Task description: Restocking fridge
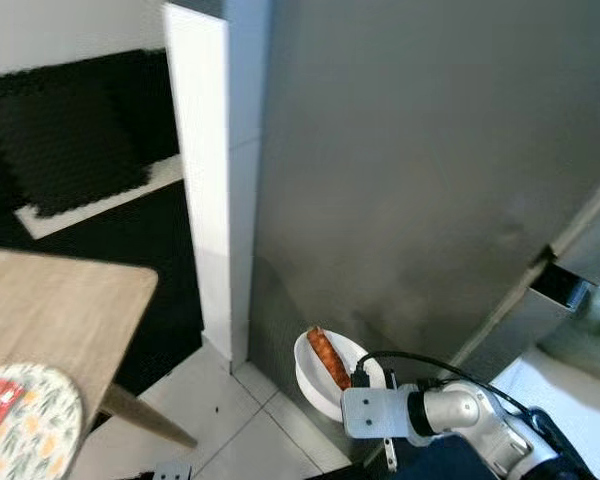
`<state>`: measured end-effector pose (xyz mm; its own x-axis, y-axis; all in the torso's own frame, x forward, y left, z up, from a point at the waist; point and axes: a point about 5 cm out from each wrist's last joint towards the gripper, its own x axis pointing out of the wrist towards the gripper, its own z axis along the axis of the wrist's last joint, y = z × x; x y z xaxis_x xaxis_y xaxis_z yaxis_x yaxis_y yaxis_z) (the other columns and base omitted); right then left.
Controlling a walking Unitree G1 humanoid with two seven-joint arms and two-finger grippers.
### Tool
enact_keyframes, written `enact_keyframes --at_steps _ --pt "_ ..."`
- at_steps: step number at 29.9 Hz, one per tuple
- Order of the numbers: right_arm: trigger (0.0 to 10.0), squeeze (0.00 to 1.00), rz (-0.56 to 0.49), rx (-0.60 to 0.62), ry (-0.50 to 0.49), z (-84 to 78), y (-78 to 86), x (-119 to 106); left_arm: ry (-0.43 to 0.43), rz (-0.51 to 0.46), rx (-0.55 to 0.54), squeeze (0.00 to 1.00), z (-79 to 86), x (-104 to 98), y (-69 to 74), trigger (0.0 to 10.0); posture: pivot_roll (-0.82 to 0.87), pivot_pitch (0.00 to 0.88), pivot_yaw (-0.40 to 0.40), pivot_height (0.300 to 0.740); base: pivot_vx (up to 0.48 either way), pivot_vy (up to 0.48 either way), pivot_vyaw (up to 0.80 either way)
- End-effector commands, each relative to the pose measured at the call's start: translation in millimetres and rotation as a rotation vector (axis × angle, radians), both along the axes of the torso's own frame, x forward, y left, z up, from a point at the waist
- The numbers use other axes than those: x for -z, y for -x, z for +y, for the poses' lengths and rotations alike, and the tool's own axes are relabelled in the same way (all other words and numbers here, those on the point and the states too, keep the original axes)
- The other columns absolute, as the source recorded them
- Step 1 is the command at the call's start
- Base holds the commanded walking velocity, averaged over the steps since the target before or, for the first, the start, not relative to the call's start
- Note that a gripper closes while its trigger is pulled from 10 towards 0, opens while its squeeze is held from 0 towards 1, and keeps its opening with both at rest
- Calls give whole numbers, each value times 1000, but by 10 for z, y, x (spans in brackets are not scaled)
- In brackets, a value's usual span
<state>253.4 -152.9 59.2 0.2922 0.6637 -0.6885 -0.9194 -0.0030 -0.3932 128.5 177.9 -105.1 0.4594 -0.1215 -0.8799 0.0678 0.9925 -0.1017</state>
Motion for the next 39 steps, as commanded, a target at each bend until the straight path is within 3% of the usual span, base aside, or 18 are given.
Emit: enact_keyframes --at_steps 1,31,39 --pt "10000 0 4 -7 -4 23 27 2 8 36 12 0 -48 36 93 10000 -107 71 -51 740 0 0 -725" --pt "10000 0 -14 -22 -9 132 2 -11 -44 39 25 0 18 33 90 10000 -102 69 -51 740 0 0 -732" --pt "10000 0 -19 -31 -31 159 -3 -42 -40 44 29 0 20 36 105 10000 -103 69 -51 740 0 -179 0"
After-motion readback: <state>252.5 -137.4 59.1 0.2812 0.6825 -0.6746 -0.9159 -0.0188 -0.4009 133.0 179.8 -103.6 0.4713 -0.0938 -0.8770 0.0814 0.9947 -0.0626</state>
